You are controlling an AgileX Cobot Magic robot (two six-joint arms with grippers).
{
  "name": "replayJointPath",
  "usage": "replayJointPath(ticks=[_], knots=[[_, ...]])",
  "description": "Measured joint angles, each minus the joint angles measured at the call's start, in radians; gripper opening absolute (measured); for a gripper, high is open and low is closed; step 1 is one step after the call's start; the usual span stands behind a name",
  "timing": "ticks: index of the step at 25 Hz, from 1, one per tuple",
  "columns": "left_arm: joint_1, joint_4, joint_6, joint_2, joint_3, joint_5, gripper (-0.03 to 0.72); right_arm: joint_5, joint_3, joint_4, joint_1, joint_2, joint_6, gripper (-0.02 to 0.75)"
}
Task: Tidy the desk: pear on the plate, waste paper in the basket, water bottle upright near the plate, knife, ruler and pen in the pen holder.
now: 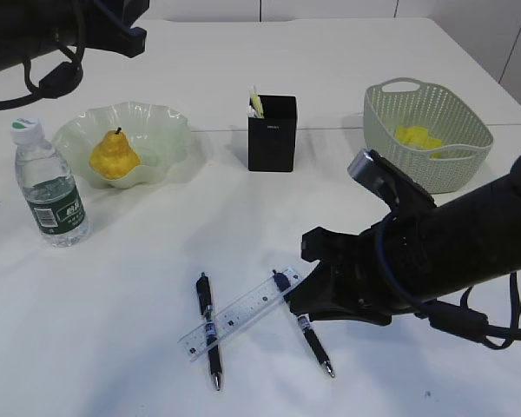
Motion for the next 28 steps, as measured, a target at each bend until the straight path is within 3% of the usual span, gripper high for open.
replayJointPath(ticks=[7,13,21,28], knots=[[0.000,0.000,0.000,0.000,0.000,0.000,0.341,0.121,-0.149,-0.429,0.000,0.000,0.228,0.169],[0.000,0.000,0.000,0.000,0.000,0.000,0.341,0.203,-0.259,-0.656,0.000,0.000,0.294,0.169],[0.000,0.000,0.000,0.000,0.000,0.025,0.341,0.321,-0.335,-0.855,0.000,0.002,0.298,0.170],[0.000,-0.011,0.000,0.000,0.000,0.035,0.341,0.364,-0.336,-0.920,0.004,0.004,0.252,0.173]])
